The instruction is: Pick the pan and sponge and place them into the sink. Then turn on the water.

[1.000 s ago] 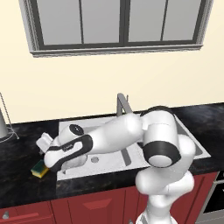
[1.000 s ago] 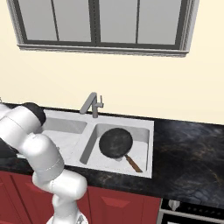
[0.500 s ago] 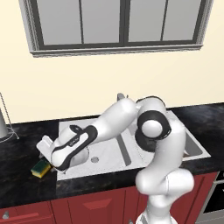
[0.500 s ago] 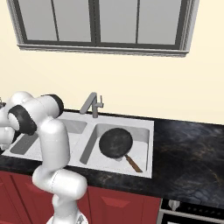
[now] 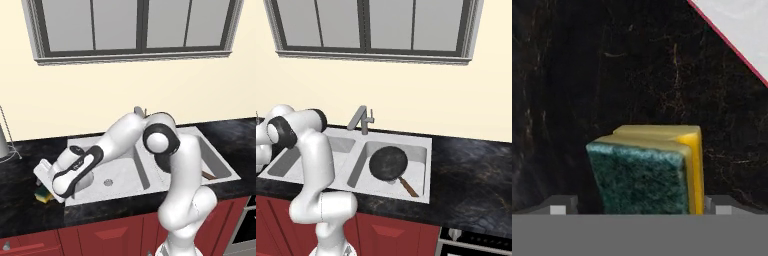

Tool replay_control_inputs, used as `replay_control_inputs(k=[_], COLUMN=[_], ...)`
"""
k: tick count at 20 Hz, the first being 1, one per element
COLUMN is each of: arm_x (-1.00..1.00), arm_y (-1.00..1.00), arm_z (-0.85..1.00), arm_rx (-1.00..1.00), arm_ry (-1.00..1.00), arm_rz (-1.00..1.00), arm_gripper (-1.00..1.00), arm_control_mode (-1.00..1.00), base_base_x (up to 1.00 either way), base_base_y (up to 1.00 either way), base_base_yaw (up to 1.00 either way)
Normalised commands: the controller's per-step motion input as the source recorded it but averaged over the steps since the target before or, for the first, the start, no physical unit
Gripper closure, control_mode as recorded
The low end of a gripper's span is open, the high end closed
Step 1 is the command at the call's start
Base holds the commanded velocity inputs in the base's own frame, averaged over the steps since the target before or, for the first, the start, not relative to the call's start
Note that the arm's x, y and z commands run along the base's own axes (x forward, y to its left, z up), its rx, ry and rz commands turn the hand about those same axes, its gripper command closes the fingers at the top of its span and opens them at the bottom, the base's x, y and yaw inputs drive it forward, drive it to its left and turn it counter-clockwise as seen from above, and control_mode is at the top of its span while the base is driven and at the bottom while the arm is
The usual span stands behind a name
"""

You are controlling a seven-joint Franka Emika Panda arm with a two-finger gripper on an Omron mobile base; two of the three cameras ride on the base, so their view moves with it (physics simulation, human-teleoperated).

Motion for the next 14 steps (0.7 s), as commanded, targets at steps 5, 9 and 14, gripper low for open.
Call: replay_control_inputs(k=[5, 9, 14], arm_x=[0.23, 0.17, 0.12], arm_y=[0.26, 0.24, 0.18], arm_z=[-0.02, -0.17, -0.13], arm_rx=[-0.09, -0.07, -0.03], arm_ry=[0.04, 0.05, 0.05], arm_rz=[0.00, 0.00, 0.00], arm_gripper=[-1.00, 1.00, 1.00], arm_control_mode=[-1.00, -1.00, -1.00], base_base_x=[0.00, 0.00, 0.00], base_base_y=[0.00, 0.00, 0.00], base_base_yaw=[0.00, 0.00, 0.00])
